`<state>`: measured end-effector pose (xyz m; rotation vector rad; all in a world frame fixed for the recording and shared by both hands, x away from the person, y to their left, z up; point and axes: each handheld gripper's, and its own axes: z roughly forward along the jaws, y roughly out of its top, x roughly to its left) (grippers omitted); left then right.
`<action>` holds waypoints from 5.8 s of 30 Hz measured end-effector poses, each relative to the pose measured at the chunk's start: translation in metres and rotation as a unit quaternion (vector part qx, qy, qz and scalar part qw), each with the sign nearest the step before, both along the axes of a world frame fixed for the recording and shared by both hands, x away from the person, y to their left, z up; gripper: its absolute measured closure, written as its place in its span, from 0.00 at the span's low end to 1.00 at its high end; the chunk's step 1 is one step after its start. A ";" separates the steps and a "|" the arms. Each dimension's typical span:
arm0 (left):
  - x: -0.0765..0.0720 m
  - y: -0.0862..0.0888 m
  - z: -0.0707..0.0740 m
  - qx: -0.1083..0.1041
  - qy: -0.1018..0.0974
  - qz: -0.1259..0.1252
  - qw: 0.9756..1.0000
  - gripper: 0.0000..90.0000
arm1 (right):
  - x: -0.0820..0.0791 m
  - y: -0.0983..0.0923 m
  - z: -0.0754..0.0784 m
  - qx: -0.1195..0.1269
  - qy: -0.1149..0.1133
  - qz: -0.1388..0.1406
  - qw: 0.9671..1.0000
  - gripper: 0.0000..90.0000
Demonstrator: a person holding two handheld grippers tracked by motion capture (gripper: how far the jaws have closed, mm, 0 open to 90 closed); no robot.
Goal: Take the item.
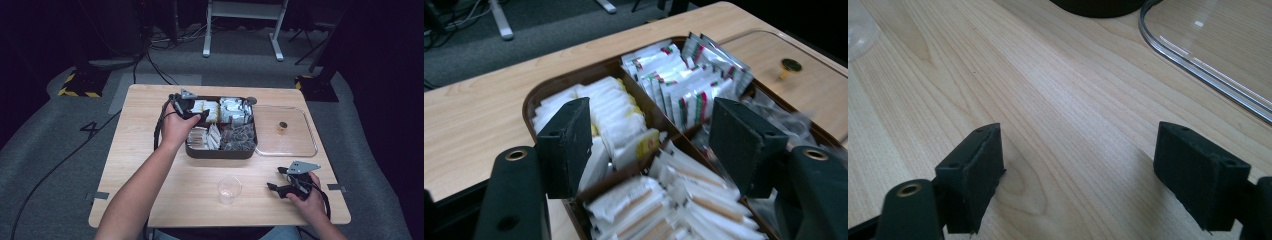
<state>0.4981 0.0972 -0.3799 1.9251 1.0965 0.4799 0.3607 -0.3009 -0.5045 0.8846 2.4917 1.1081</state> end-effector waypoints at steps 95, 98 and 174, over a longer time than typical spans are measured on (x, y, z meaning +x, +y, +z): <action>0.037 -0.017 0.015 0.021 0.059 -0.108 0.992 1.00 | 0.000 0.000 0.000 -0.001 0.000 0.001 1.000 0.23; 0.026 -0.012 0.026 0.022 0.049 -0.123 0.991 1.00 | 0.000 0.000 0.000 -0.001 -0.001 0.001 1.000 0.23; -0.174 -0.052 -0.021 -0.009 0.011 -0.349 0.937 1.00 | 0.000 0.000 0.000 0.000 0.000 0.001 1.000 0.23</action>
